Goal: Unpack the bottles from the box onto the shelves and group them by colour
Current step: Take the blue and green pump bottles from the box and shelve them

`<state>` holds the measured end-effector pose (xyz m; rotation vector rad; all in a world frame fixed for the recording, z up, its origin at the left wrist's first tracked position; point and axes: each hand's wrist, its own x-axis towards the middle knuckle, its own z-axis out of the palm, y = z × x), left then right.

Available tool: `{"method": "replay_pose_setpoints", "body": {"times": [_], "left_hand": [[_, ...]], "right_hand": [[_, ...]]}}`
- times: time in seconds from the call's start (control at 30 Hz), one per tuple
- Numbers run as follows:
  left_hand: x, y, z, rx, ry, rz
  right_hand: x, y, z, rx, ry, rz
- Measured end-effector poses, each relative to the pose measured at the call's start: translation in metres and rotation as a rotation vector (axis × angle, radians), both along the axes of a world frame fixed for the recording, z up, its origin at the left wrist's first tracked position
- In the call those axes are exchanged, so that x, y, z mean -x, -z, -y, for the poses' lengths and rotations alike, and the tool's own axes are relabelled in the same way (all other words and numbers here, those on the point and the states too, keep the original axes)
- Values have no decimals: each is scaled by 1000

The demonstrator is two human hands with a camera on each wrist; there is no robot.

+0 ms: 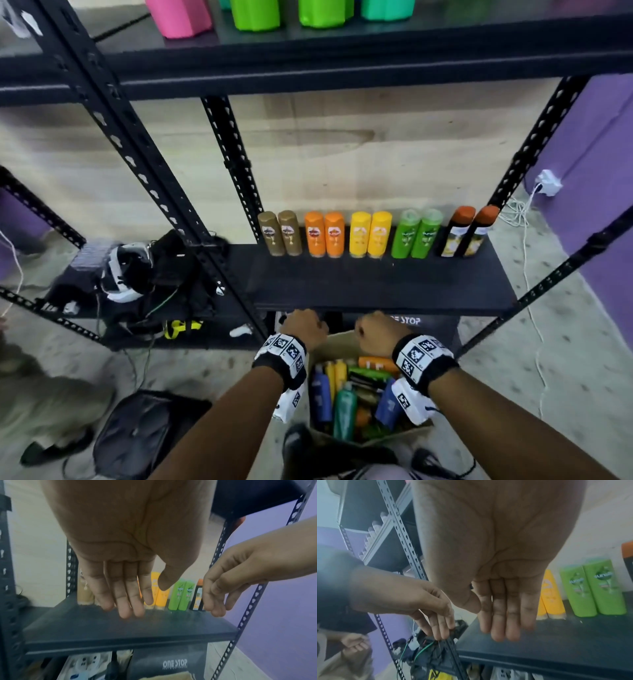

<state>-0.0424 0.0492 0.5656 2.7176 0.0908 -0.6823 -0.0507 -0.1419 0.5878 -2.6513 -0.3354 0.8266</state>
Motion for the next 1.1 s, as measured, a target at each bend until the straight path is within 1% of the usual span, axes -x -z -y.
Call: {"method": "replay_pose_setpoints", "body": {"times": [0.17,0.27,0.37,0.47,0.57,0.7,0.83,0.9,1.03,1.1], "left_hand": [[19,40,0,-58,8,-130],[34,56,3,-35,-29,-181],[45,75,3,-49,-51,-270],[54,92,3,-72,-79,-342],[59,108,3,-71,-102,-385],[66,132,1,-39,-107,-470],[68,154,3,-57,-89,-527],[65,169,5,-51,-83,-554],[52,209,10,-60,-116,-569],[44,235,17,-13,-130,-590]], "right_hand": [[23,38,5,85,-35,-92],[35,61,9,116,-34,-189],[46,86,12,131,-34,-263],[54,99,10,149,-42,-323],[56,113,9,144,-69,-336],[62,133,8,124,-2,-427],[67,160,9,106,56,-490],[65,179,11,90,79,-554],[58,234,18,85,97,-615],[48,262,21,84,100,-639]]}}
